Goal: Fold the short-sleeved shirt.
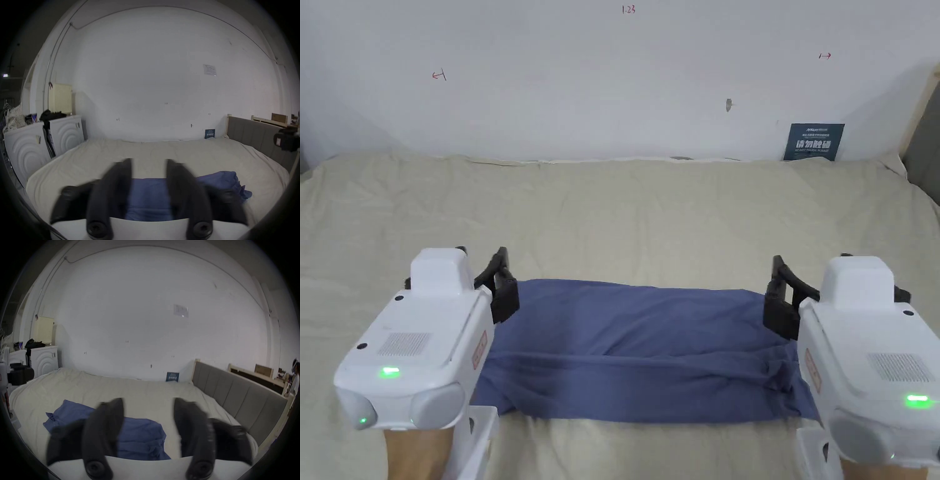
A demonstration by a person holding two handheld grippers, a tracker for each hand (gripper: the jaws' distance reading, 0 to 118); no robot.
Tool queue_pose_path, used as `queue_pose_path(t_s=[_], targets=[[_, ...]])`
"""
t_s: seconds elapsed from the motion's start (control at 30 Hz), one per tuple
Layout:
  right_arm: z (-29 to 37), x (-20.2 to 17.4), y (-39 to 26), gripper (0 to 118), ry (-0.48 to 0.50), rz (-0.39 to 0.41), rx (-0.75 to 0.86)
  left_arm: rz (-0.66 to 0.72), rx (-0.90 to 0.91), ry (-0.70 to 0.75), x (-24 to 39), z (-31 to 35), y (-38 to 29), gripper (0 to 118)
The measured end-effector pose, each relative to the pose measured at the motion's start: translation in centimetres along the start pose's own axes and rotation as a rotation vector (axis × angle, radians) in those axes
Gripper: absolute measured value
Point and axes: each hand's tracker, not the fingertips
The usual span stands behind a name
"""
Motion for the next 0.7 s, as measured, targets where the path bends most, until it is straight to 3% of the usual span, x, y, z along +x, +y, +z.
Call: queue_pose_path(t_s=[0.03, 0.07, 0.1, 0.37, 0.7], targets=[[0.4, -0.1, -0.1, 42, 0.008, 0.006, 0.007, 0.0, -0.003, -0.002, 0.2, 0.5, -0.1, 15], [0.6, -0.1, -0.2, 12, 0.01, 0.01, 0.004, -0.001, -0.004, -0.014, 0.4, 0.7, -0.3, 0], [0.8, -0.2, -0.3, 2, 0.017, 0.011, 0.002, 0.003, -0.003, -0.028, 0.4, 1.0, -0.4, 0], [0.5, 0.7, -1.0, 1, 0.042, -0.037, -0.008, -0.003, -0.095, -0.037, 0.0, 1.0, -1.3, 0], [-1.6, 0.9, -1.8, 1, 0.036, -0.055, -0.064, 0.036, -0.416, 0.008, -6.0, -6.3, -7.2, 1]])
